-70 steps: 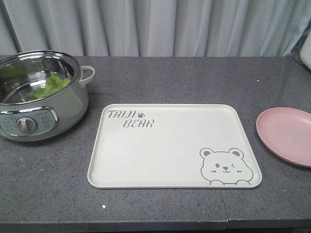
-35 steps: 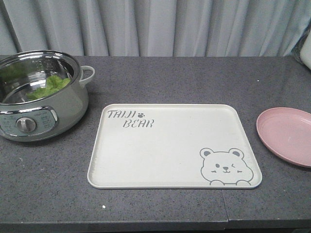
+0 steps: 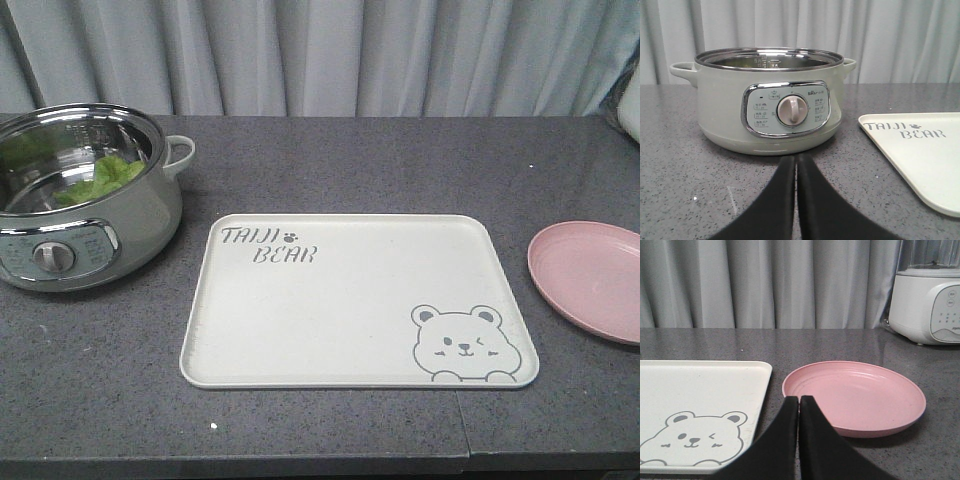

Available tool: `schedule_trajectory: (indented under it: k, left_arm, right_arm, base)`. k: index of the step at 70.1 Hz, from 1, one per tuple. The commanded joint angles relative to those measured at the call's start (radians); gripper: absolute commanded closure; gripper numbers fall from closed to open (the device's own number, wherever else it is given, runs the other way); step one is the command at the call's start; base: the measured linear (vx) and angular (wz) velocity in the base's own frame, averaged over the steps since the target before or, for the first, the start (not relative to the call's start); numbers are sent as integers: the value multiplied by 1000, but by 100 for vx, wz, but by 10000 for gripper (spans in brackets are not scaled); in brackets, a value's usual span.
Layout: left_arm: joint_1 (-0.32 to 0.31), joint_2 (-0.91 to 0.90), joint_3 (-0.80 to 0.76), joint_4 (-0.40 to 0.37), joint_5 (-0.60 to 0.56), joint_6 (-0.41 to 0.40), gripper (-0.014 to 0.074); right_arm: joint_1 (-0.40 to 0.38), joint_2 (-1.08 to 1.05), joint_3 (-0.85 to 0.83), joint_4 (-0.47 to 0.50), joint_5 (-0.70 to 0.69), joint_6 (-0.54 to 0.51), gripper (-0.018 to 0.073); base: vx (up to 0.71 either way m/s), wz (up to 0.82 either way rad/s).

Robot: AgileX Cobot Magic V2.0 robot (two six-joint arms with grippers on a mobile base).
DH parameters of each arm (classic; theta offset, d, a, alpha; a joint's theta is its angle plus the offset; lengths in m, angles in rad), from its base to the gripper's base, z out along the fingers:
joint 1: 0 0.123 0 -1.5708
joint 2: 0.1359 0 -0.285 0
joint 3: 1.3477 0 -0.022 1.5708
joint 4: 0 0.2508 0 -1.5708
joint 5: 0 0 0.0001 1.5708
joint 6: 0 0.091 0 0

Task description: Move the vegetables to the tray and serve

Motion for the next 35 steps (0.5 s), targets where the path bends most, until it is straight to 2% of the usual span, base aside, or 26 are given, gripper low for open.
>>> schedule_trajectory:
  k: [1, 12, 22, 28, 35]
  left_arm:
    - [-1, -15, 27, -1, -76, -9, 602]
    - [-1, -15, 10, -1, -101, -10, 602]
    - [-1, -11, -144, -1, -95, -10, 602]
    - [-1, 16, -268, 0, -41, -1, 602]
    - [-1, 110, -426, 8, 75, 1, 602]
  right_arm:
    - [-7, -7, 16, -6, -78, -10, 565]
    - [-7, -7, 11, -6, -105, -10, 565]
    - [-7, 14, -89, 9, -89, -10, 565]
    - [-7, 61, -200, 9, -31, -10, 565]
    - [-7, 173, -354, 4, 76, -16, 565]
  base:
    - [0, 0]
    - [0, 0]
    - [0, 0]
    - [0, 0]
    - [0, 0]
